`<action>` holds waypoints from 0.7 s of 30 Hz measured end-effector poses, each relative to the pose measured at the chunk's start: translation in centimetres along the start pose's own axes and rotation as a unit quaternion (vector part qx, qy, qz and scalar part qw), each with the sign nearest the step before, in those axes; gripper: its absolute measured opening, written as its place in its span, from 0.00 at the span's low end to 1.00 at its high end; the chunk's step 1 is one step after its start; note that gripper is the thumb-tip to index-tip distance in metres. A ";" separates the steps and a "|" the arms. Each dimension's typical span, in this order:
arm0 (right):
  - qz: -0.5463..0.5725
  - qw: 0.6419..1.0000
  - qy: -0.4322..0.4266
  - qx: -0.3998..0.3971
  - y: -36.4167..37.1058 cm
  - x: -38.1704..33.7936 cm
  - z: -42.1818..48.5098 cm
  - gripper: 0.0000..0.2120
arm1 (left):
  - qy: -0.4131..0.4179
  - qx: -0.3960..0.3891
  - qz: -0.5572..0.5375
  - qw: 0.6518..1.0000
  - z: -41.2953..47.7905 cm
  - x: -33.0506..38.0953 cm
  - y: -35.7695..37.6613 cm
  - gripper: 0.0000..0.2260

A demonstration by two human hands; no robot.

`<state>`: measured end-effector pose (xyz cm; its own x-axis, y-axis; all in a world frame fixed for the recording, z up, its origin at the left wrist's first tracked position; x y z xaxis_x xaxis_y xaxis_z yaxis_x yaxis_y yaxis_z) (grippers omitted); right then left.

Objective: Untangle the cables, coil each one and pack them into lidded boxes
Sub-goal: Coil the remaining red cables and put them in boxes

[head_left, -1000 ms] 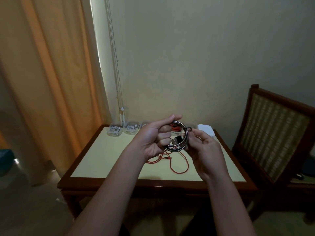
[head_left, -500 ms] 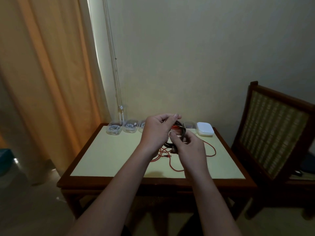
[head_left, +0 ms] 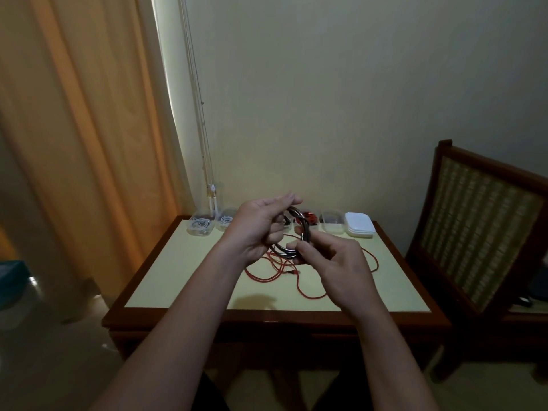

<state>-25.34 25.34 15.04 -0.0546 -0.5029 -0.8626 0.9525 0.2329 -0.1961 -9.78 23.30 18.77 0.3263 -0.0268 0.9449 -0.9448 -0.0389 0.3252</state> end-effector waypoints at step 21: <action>-0.010 0.949 0.281 0.145 -8.4 20.5 13.7 0.08 | -0.098 0.065 0.247 0.962 19.1 -12.1 -3.4 0.28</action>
<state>-30.37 1.68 5.40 -0.1473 0.0378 -0.9884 0.9874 -0.0519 -0.1492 -9.97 4.70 5.54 -0.1509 -0.2606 0.9536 -0.9785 -0.0978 -0.1816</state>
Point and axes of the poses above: each hand's wrist, its own z-axis towards the middle knuckle, its own y-axis out of the palm, x = y × z, the point moved 2 cm from there along z, towards the middle knuckle, and after that the axes turned 6 degrees about -y, right-handed, at the moved point
